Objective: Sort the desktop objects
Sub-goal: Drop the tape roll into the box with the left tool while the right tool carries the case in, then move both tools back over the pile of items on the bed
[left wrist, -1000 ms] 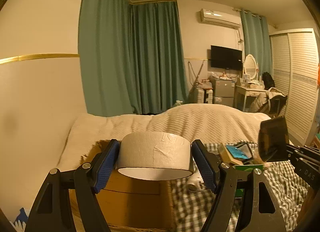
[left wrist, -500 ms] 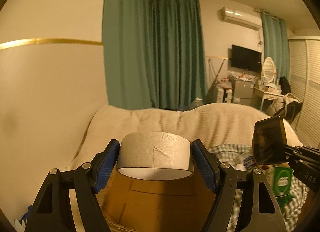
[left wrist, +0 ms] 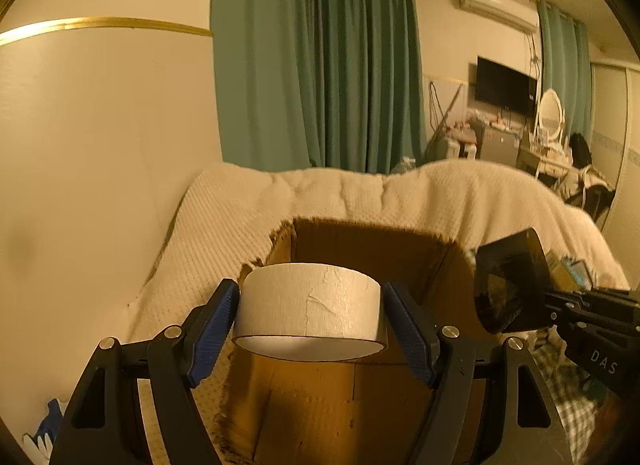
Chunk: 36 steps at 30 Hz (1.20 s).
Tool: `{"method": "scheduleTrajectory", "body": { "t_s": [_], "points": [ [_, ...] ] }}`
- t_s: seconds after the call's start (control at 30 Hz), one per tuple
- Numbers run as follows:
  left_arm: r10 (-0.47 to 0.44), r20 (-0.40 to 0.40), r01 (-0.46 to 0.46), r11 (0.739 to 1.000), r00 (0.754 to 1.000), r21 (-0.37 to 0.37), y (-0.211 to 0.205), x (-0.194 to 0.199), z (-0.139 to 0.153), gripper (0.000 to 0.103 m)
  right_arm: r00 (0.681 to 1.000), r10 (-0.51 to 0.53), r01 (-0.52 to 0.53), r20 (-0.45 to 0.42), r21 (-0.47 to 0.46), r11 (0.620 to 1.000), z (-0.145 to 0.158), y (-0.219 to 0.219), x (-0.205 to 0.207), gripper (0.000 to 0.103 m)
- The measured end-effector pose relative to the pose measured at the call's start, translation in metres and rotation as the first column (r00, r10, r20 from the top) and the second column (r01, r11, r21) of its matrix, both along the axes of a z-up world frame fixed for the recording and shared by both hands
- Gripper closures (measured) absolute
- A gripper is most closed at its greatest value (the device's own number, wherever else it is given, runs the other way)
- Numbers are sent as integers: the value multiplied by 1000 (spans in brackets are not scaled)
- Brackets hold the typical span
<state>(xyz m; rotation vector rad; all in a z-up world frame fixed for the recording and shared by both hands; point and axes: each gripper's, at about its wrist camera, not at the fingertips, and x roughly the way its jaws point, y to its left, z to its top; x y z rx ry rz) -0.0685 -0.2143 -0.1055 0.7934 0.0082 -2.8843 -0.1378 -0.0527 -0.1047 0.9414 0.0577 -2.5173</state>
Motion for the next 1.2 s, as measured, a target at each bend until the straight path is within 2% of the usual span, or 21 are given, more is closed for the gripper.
{"method": "scheduleTrajectory", "body": {
  "t_s": [0.17, 0.3, 0.37, 0.4, 0.43, 0.6, 0.8, 1.0, 1.07, 1.13, 1.2],
  "points": [
    [2, 54, -1, 1000, 999, -19, 0, -15, -21, 26, 999, 15, -16, 42, 34, 999, -17, -16, -8, 97],
    [22, 72, -19, 999, 997, -33, -1, -21, -24, 19, 998, 22, -26, 55, 74, 997, -25, -23, -15, 95],
    [22, 56, -20, 999, 998, -25, -1, -19, -22, 11, 999, 19, -22, 48, 78, 997, -25, -22, -15, 90],
    [25, 47, -23, 999, 999, -23, -1, -16, -20, 7, 999, 16, -19, 47, 75, 997, -25, -21, -15, 83],
    [28, 36, -27, 999, 999, -25, 0, -14, -17, 6, 999, 12, -16, 46, 74, 997, -23, -21, -16, 77],
    [32, -13, -33, 999, 999, -42, 4, -3, -1, 5, 1000, 1, -1, 9, 49, 999, -9, -13, -4, 64],
    [-39, -105, 44, 998, 994, 45, 11, 21, 32, 5, 996, -16, 15, -90, -12, 1000, 26, 10, 21, 38],
    [-1, -225, 1, 1000, 974, 1, 32, 50, 64, 5, 970, -73, 64, -230, -47, 997, 74, 48, 53, 24],
    [0, -278, -3, 1000, 961, -10, 39, 60, 74, 0, 956, -95, 82, -276, -58, 995, 89, 63, 64, 20],
    [17, -313, -22, 1000, 950, -11, 44, 68, 80, 0, 938, -120, 107, -326, -57, 993, 103, 78, 75, 15],
    [25, -320, -28, 1000, 947, -7, 51, 73, 89, 0, 914, -144, 134, -378, -51, 990, 114, 90, 86, 12]
  ]
}}
